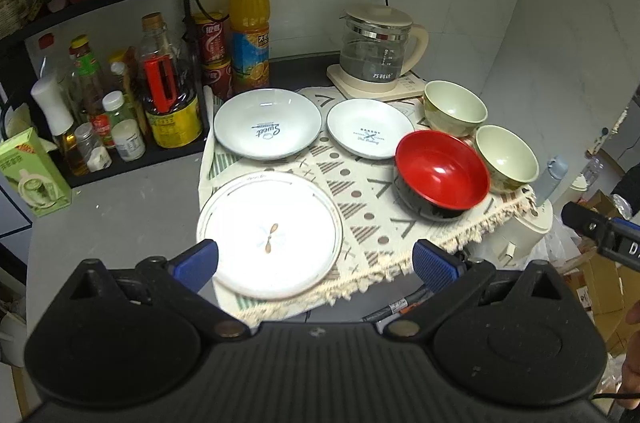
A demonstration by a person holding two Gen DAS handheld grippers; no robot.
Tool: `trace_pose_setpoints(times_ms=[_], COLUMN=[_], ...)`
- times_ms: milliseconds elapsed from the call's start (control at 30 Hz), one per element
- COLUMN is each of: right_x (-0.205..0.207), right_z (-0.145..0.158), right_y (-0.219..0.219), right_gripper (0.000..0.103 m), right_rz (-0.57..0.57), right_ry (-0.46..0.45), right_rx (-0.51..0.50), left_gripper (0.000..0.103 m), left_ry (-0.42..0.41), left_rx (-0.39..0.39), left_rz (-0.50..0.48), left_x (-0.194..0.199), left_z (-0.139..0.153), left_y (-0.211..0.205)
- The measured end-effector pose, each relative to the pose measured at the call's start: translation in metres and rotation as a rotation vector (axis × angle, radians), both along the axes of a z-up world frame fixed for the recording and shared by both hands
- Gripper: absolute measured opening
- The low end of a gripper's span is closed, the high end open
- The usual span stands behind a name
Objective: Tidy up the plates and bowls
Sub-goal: 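Move the right tool toward the larger pale green bowl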
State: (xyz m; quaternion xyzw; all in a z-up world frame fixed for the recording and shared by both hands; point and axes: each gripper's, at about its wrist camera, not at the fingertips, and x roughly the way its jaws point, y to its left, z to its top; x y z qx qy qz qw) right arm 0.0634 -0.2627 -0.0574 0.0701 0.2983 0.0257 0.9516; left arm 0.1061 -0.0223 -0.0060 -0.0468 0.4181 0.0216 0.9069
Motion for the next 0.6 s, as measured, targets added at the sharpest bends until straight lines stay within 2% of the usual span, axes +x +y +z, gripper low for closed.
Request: trace_pose_setpoints(times_ms=[367,600], right_x=[0.085,0.124], right_z=[-0.006,-0.018], right_y=[-0.045,-0.079], right_gripper=[0.103,0.103], right_rz=[-0.001,-0.028], right_ry=[-0.004,-0.001], right_rx=[0.034,0.068], left_gripper=[0.102,0.101], left_ry=[-0.001,0.012], left_rx=[0.012,-0.012], left_rz=[0.001,0.000], left_x=[0.080,0.128], left_z=[-0.003,-0.015], left_y=[-0.044,-0.072])
